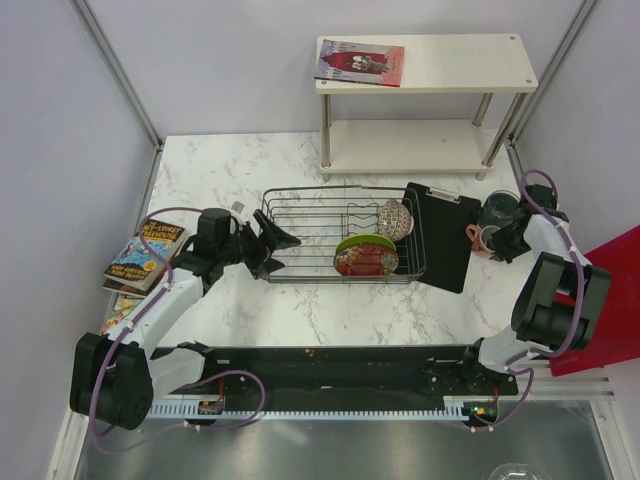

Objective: Unload the mixed dishes from the dish rack
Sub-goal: Place the cup at the center of the board.

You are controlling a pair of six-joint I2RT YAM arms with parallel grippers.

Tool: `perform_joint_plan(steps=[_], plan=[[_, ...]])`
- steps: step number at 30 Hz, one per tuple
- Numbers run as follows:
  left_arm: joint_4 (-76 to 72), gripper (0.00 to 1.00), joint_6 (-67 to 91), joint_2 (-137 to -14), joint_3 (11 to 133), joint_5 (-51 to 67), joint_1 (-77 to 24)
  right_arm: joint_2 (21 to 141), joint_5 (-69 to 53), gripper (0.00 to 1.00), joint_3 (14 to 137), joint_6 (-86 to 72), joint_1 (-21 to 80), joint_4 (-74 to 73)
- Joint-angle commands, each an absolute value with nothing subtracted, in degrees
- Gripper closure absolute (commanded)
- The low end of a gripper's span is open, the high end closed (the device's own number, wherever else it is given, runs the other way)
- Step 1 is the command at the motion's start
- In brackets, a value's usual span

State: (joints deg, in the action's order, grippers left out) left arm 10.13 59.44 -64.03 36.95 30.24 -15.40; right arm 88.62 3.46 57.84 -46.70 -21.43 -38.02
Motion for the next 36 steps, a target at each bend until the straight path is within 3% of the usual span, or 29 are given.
perform_joint_plan(steps=[1,8,12,18,36], plan=[[12.04,0.03,57.92,-64.34,35.07,31.2,-15.56,89.47,5.79,0.86,60.64,-45.62,-21.62,-38.76],[12.04,0.03,57.92,-64.77,34.89,31.12,-15.47,89.91,7.91,0.86,62.48,-44.56,-21.97,-40.6],[12.04,0.03,57.83,-65.13,34.98,31.29,-15.47,90.62,8.61,0.66,63.89,-43.86,-21.88,-41.92],[12.04,0.03,57.57,-65.3,35.07,31.38,-15.56,91.14,8.61,0.52,64.25,-43.42,-21.89,-42.01],[12.3,0.03,56.51,-65.92,35.16,30.85,-15.47,78.49,-1.93,0.48,66.8,-47.02,-18.2,-43.59]])
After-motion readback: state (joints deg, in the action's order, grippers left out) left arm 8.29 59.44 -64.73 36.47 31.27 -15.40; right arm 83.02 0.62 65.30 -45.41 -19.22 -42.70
